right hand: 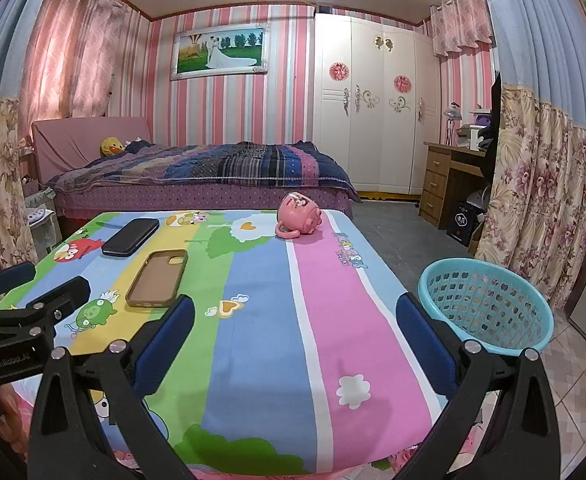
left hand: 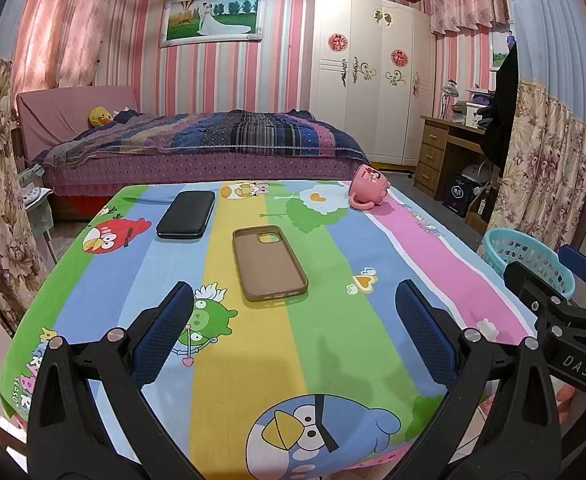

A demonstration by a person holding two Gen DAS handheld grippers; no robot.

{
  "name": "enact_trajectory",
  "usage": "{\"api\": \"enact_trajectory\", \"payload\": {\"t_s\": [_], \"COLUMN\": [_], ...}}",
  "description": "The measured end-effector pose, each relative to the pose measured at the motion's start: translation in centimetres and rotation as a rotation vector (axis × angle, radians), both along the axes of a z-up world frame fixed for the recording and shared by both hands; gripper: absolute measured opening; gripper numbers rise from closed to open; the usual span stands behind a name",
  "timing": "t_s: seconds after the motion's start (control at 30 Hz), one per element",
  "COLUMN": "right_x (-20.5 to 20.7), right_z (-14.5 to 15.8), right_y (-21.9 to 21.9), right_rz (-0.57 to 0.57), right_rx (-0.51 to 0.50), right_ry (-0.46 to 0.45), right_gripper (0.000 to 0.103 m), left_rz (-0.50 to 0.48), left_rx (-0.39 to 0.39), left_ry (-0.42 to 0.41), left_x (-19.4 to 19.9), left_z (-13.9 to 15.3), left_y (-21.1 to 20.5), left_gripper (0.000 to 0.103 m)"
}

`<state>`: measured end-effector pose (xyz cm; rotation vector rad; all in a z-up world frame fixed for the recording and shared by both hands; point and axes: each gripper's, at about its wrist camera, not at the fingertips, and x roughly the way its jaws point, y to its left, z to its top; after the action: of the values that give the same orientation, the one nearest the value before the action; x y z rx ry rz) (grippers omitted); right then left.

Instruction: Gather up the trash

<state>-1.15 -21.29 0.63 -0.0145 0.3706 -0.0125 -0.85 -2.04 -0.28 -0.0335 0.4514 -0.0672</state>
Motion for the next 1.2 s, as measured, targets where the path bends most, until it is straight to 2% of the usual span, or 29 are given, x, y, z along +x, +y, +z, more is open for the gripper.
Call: {"api": "enact_trajectory", "payload": {"t_s": [1.2], "right_x": [0.01], "right_z": [0.03], "right_y": [0.05], "right_rz": [-0.001], "right_rx": [0.000], "right_ry": [-0.002], "right_gripper": [0.098], "left_rz": [0.005], "left_rx": [-0.004], "left_ry": [-0.005], "left_x": [0.04], "left_z": [0.10], "left_y": [0.37], "left_gripper": [0.098]}}
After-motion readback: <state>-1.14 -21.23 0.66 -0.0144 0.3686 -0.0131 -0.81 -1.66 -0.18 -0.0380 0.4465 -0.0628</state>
